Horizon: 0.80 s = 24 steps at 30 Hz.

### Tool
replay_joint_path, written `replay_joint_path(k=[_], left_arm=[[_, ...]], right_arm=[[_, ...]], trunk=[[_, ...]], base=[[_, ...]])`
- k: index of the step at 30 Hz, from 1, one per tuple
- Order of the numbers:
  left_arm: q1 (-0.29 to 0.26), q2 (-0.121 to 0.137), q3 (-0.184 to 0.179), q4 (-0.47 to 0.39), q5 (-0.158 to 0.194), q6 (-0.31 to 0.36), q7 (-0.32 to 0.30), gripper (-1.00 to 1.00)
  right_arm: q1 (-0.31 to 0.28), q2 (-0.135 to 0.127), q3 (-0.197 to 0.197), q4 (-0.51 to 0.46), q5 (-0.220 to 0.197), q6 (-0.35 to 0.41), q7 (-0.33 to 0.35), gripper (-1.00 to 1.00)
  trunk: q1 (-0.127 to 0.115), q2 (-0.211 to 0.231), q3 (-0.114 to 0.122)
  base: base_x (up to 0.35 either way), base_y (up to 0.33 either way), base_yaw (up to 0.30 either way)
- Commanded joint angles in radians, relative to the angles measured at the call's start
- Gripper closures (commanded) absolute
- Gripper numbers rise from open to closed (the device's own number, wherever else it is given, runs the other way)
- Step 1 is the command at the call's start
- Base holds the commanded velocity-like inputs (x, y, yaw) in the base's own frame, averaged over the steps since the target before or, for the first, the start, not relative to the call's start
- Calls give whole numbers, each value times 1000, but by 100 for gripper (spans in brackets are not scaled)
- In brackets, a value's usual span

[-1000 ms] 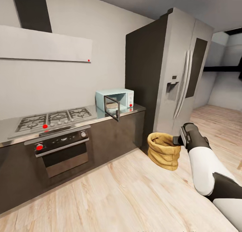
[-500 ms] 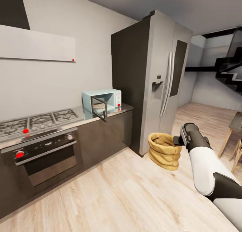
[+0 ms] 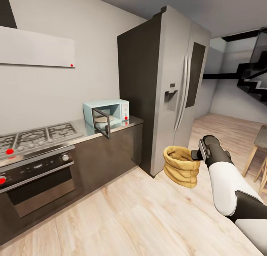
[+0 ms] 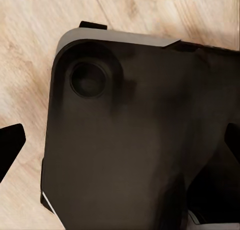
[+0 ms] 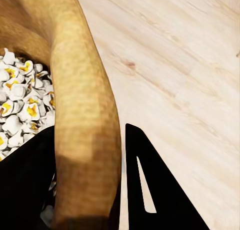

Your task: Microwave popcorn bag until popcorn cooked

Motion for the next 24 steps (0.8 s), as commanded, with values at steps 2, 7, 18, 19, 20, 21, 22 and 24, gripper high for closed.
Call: replay_joint_path(k=[2,7,18,19,20,21,22,24], left_arm=[[0,0,1,0,7,-2,-1,-100],[0,0,1,0,8,-2,-1,-100],[0,0,1,0,7,-4,0,-100],[0,0,1,0,7,-5,0,-100],[0,0,1,0,8,-5,0,-100],[0,0,1,0,7,-6,0,-100],[0,0,1,0,7,-6,0,-100],[0,0,1,0,7,-7,0,-100]], right_arm=[[-1,1,-3,-1,3,3,2,100],[-1,4,3,-1,4,3,2,100],[-1,7,3,-1,4,3,3,100],[-1,7,3,-1,4,3,3,100],[-1,8,3,-1,4,3,3,100],[-1,8,3,-1,4,3,3,100],[-1,9,3,-1,3,3,3,100],[-1,10,3,-1,3,3,3,100]], trunk=[[0,-1,-1],[0,-1,-1],[0,-1,-1],[0,-1,-1],[0,-1,-1],[0,-1,-1],[0,-1,-1],[0,-1,-1]], base=[[293,-179,0],[293,-179,0],[295,-179,0],[296,-179,0],[297,-179,0],[297,-179,0],[297,-179,0],[297,-179,0]])
